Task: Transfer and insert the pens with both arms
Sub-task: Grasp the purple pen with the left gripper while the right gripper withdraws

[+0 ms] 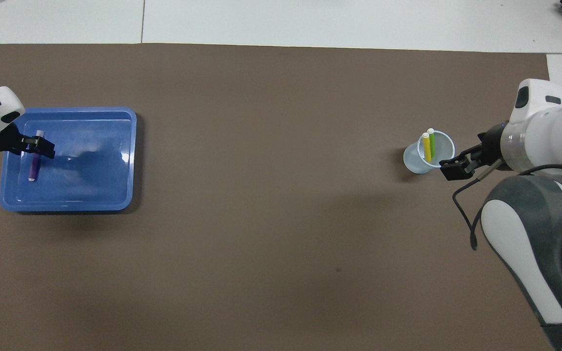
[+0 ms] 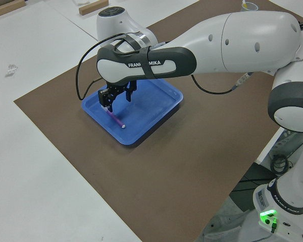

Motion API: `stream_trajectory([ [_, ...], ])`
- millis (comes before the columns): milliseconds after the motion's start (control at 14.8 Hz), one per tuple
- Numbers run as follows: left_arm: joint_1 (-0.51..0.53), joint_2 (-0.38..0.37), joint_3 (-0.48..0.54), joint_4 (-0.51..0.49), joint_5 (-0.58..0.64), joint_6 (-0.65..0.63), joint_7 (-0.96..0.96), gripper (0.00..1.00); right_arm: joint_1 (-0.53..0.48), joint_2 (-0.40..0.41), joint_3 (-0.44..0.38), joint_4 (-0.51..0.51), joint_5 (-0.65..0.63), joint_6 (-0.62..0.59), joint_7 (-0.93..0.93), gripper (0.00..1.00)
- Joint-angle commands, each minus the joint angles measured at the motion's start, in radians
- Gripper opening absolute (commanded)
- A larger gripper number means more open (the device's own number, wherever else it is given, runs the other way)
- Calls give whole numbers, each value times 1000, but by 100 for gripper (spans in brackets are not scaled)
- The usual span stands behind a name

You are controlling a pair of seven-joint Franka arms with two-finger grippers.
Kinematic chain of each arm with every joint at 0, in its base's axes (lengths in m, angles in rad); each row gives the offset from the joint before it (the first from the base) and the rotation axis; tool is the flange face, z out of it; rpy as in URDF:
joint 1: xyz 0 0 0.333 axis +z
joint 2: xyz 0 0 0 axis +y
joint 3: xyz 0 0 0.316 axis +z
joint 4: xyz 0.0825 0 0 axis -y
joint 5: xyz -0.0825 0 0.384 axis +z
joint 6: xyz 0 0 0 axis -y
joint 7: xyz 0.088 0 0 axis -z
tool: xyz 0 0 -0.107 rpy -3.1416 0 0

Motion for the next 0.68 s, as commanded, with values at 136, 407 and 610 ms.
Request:
stream_trajectory([
  [136, 0, 59, -7, 37, 4, 35, 15, 86, -7, -79, 3, -7, 80, -141, -10, 100],
  [407, 0, 169, -13, 157, 2, -93, 19, 88, -4, -98, 4, 28, 101, -253, 83, 100],
  [610, -12, 177, -13, 211, 5, -142, 33, 90, -4, -118, 4, 34, 120, -289, 136, 100],
])
